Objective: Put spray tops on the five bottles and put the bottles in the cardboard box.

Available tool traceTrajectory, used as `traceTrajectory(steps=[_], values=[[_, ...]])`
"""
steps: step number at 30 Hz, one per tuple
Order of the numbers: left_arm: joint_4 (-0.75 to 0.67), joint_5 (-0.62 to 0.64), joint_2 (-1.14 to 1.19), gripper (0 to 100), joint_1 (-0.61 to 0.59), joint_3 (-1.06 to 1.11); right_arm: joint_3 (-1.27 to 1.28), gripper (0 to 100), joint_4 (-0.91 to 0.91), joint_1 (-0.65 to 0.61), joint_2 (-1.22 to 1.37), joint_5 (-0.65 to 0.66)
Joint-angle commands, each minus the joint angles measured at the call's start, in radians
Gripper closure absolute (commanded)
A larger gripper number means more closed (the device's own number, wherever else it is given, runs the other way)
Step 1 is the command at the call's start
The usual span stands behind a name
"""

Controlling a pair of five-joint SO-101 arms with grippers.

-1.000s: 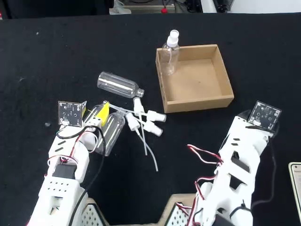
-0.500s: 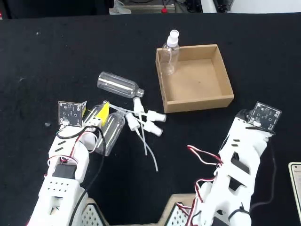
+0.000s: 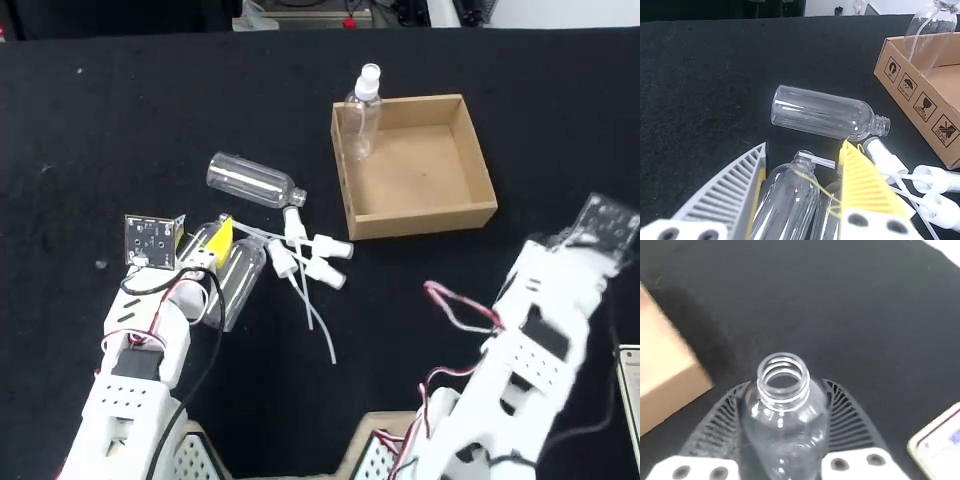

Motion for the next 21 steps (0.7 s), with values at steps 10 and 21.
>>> traceTrajectory(steps=[10, 21], values=[[-0.021, -0.011, -0.011, 77, 0.008, -0.010, -0.188, 97.2, 0.683, -0.589, -0.498, 0.018], [-0.021, -0.006, -0.012, 77, 0.008, -0.010, 0.101, 97.2, 0.491, -0.967, -1.004, 0.018]])
